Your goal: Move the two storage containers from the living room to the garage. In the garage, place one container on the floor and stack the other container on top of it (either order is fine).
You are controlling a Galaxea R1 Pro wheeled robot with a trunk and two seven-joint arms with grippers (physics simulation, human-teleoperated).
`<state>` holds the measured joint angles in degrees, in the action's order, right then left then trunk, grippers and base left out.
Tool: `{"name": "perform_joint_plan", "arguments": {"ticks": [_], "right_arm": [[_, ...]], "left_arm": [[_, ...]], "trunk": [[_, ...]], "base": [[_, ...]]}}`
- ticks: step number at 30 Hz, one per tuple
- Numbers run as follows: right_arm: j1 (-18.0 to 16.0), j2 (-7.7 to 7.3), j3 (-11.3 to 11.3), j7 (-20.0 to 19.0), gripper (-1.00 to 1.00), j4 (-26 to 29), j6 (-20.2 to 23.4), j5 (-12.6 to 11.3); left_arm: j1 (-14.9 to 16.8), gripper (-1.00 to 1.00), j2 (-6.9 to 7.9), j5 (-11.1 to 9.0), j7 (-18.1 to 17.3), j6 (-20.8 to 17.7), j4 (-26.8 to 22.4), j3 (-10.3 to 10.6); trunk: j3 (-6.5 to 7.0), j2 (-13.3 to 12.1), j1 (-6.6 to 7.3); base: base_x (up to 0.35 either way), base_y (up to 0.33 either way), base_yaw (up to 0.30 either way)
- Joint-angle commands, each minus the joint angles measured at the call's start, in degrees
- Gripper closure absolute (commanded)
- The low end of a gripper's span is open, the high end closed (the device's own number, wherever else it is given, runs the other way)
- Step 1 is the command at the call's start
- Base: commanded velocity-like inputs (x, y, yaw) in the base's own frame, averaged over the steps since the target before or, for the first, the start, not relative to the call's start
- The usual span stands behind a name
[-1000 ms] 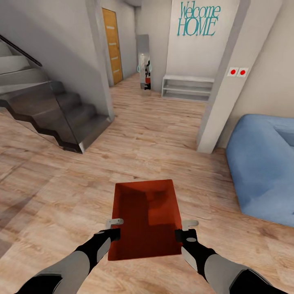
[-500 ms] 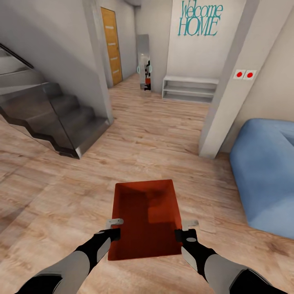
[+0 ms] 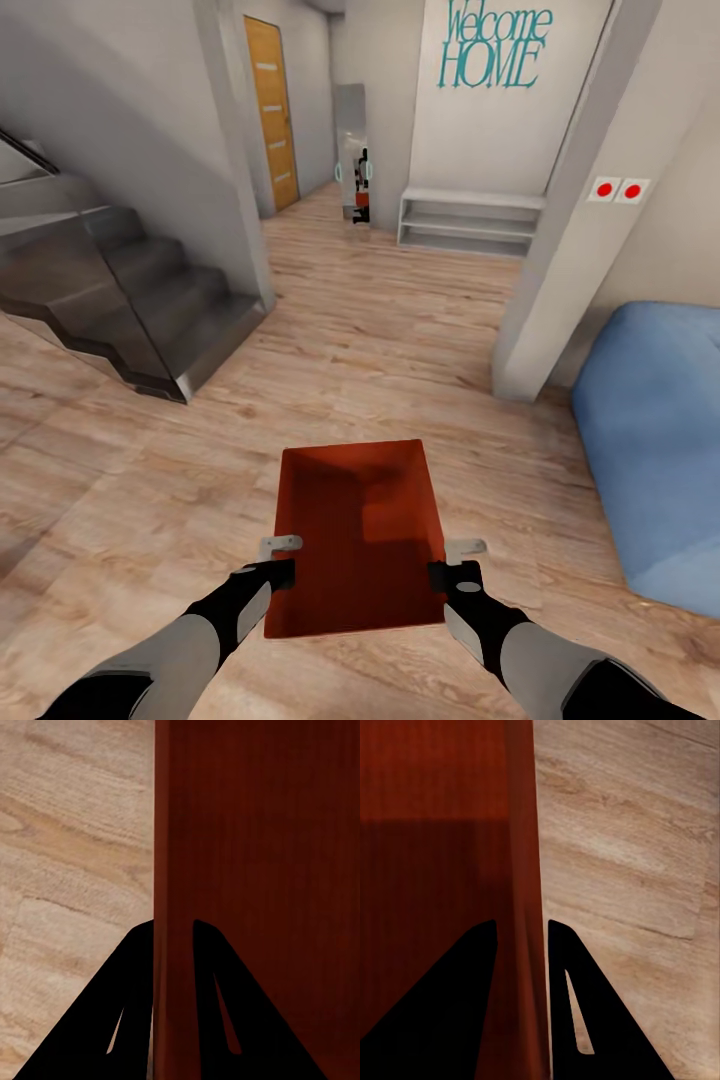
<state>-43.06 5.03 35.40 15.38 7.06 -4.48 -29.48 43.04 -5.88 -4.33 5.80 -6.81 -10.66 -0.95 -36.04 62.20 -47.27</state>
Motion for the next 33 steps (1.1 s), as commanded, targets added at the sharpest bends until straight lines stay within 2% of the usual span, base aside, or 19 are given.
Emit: {"name": "perform_joint_plan", "arguments": {"ticks": [1,33], "right_arm": [[-0.09,-0.11,-2.42,0.36,1.0,-0.03,-0.47,-0.14],[-0.09,-0.11,-2.44,0.36,1.0,-0.03,-0.62,-0.14]], "left_arm": [[-0.06,1.0,0.55,0.3,0.66,-0.39,-0.06,1.48],[-0.06,1.0,0.61,0.32,0.64,-0.39,-0.06,1.48]], "trunk": [[-0.04,0.03,-0.03],[-0.04,0.03,-0.03]], "base": [[0.323,0.0,0.0],[0.323,0.0,0.0]]}}
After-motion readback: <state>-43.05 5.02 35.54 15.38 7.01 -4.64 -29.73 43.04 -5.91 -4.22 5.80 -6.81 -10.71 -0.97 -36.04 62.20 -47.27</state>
